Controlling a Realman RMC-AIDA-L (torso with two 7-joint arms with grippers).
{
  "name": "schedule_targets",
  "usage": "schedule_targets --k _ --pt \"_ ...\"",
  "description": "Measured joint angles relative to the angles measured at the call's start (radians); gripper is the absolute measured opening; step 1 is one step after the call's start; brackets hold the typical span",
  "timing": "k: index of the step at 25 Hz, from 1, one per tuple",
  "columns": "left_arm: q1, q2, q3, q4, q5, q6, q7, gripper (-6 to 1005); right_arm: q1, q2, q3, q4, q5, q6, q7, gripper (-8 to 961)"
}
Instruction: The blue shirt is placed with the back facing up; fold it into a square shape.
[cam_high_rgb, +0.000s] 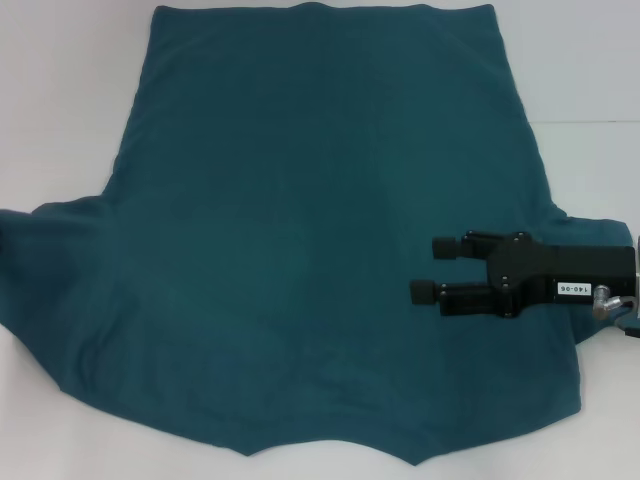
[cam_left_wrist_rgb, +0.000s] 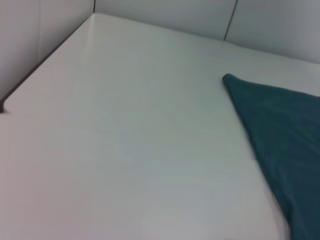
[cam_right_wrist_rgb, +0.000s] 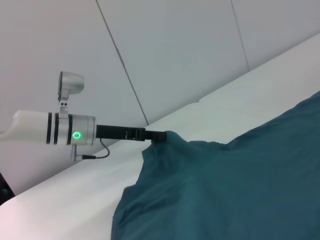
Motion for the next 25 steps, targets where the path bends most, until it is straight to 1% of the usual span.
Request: schedule_targets --k 6,11,12,13,18,22,24,25 --pt "-0.021 0.004 0.010 0.012 0.000 0.035 -0.008 0 0.001 0.000 0.000 0.000 0.001 0.002 0.000 928" --pt "-0.024 -0.002 0.017 0.037 0.000 0.152 -0.039 -1 0.000 0.000 0.000 0.000 0.007 0.003 0.000 928" --pt "-0.024 -0.002 0.017 0.037 0.000 0.152 -0.039 -1 -0.001 0.000 0.000 0.000 0.007 0.003 0.000 928" --pt "-0.020 -0.001 0.017 0.054 0.000 0.217 -0.071 -1 -0.002 0.000 0.000 0.000 0.008 0.003 0.000 928" --pt "-0.015 0.000 0.017 0.087 0.000 0.326 -0.123 -1 -0.002 0.000 0.000 0.000 0.008 0.003 -0.002 928" --pt "-0.023 -0.005 0.017 0.104 -0.002 0.440 -0.167 0 -0.003 -0.001 0.000 0.000 0.008 0.005 -0.007 928" --pt "-0.034 -0.013 0.017 0.101 -0.005 0.464 -0.169 0 -0.004 -0.001 0.000 0.001 0.008 0.006 -0.009 928" --pt "-0.041 -0.022 0.017 0.098 -0.007 0.469 -0.169 0 -0.005 -0.001 0.000 0.001 0.008 0.006 -0.009 928"
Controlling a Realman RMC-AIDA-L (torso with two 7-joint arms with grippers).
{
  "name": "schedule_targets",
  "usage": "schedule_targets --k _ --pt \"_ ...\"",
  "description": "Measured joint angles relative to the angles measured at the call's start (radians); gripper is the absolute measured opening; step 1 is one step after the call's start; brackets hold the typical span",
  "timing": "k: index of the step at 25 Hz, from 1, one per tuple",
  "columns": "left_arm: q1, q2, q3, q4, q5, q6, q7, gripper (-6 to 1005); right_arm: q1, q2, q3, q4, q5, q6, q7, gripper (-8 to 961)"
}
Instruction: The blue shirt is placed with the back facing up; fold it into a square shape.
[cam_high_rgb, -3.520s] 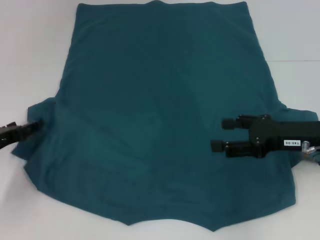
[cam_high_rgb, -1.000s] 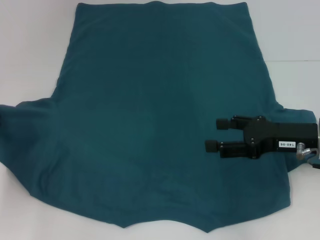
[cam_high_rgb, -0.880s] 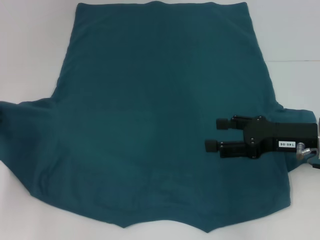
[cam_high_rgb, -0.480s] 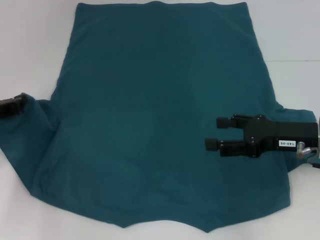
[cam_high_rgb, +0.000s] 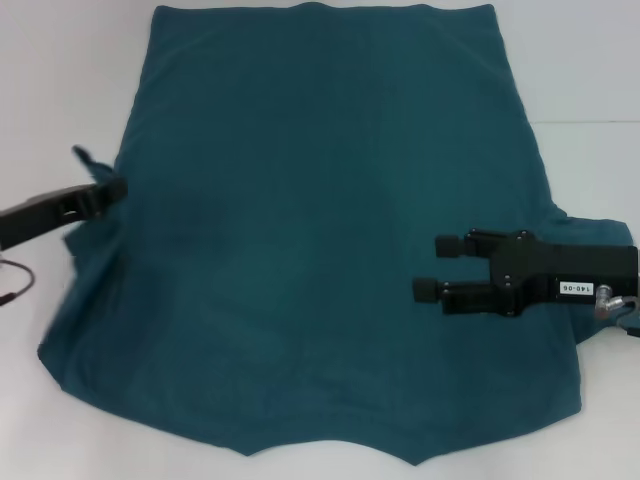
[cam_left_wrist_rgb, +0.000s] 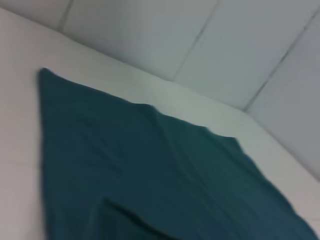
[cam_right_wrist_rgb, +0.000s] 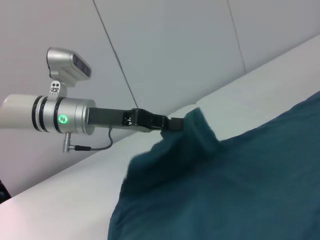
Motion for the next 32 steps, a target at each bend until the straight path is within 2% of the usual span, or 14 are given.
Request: schedule_targets --k 4,9,17,22,25,28,32 --pt "-0.019 -0.020 0.021 -0.021 -0.003 -0.010 0.004 10 -0.002 0.000 0.000 0.003 0.000 0.000 -0.001 928" --pt "-0.044 -0.018 0.042 -0.071 -0.005 -0.029 0.008 65 -0.002 -0.004 0.000 0.011 -0.002 -0.001 -0.002 928" --pt "-0.048 -0.021 0.073 -0.094 -0.032 -0.009 0.014 153 -0.004 -0.006 0.000 0.012 -0.003 -0.001 -0.002 928" --pt "-0.039 -0.020 0.071 -0.091 -0.044 0.002 0.021 351 -0.004 -0.009 0.003 0.013 0.000 0.000 0.007 928" --pt "-0.028 -0.020 0.069 -0.088 -0.089 0.056 0.069 470 -0.004 -0.010 0.034 0.013 0.001 0.001 0.025 928" --pt "-0.021 -0.020 0.075 -0.092 -0.144 0.164 0.190 589 -0.005 -0.012 0.087 0.013 0.001 0.014 0.065 928" --pt "-0.028 -0.023 0.103 -0.126 -0.152 0.244 0.332 771 -0.017 -0.006 0.186 0.013 0.003 0.029 0.097 928"
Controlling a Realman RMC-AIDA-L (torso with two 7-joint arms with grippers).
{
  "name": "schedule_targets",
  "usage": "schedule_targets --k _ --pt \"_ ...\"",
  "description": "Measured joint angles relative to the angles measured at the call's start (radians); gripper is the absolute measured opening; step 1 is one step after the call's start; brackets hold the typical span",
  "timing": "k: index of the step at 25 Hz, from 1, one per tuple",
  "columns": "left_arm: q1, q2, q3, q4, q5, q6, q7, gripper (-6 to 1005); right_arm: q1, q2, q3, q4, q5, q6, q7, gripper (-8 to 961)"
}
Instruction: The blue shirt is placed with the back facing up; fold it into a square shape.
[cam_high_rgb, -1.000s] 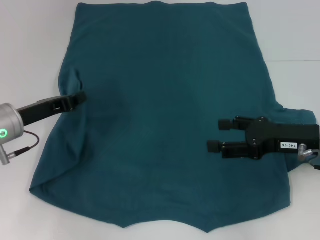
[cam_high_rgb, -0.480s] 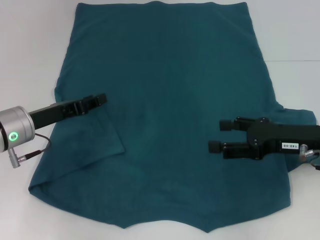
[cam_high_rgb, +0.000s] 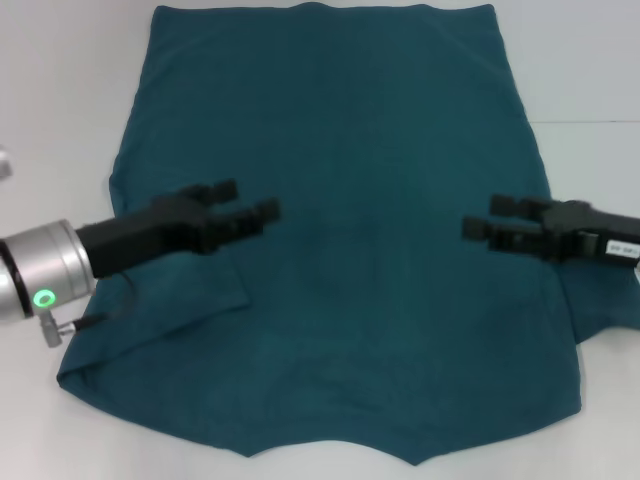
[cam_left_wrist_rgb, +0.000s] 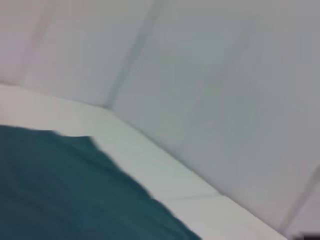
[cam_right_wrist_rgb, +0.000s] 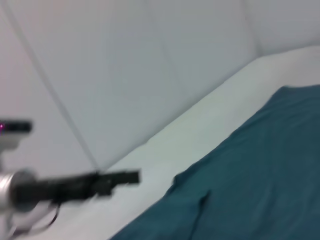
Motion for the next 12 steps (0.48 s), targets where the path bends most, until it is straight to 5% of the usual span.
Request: schedule_targets --k 6,12 --pt "-0.005 -0.001 0.065 -0.022 -0.002 0.051 0.150 874 -0.028 0.016 0.138 0.032 0.025 0.029 0.060 927" --pt "-0.002 -0.001 0.126 -0.021 0.007 0.068 0.240 943 -0.078 0.016 0.162 0.076 0.113 0.071 0.119 915"
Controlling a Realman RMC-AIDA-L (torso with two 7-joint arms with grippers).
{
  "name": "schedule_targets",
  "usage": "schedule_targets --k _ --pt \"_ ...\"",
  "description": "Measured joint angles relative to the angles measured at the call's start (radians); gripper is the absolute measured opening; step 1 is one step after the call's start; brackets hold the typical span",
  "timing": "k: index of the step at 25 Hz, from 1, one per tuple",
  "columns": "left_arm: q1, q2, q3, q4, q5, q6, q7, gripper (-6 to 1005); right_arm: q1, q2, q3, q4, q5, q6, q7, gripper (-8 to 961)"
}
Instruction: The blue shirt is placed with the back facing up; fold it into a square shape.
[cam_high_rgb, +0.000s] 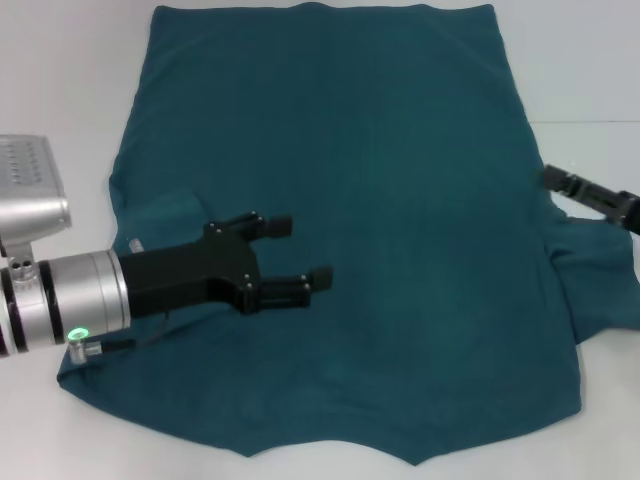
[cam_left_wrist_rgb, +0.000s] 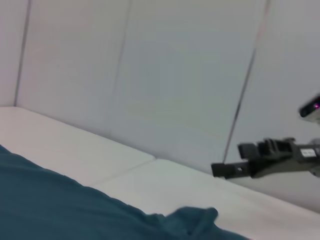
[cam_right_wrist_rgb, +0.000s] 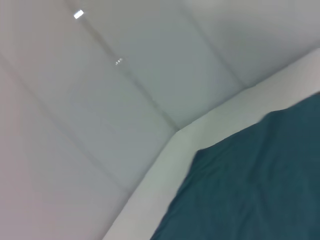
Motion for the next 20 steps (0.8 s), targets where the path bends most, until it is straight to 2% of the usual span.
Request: schedule_targets --k 10,20 --pt "-0.004 0.001 0.006 -0.001 0.006 -0.004 -0.010 949 -0.085 -0.004 0.002 0.000 0.011 0.219 0.273 886" --pt "-0.001 0.005 0.000 0.001 0.007 0.001 -0.045 949 -0.069 -0.020 -0.001 -0.010 -0.090 0.287 0.413 857"
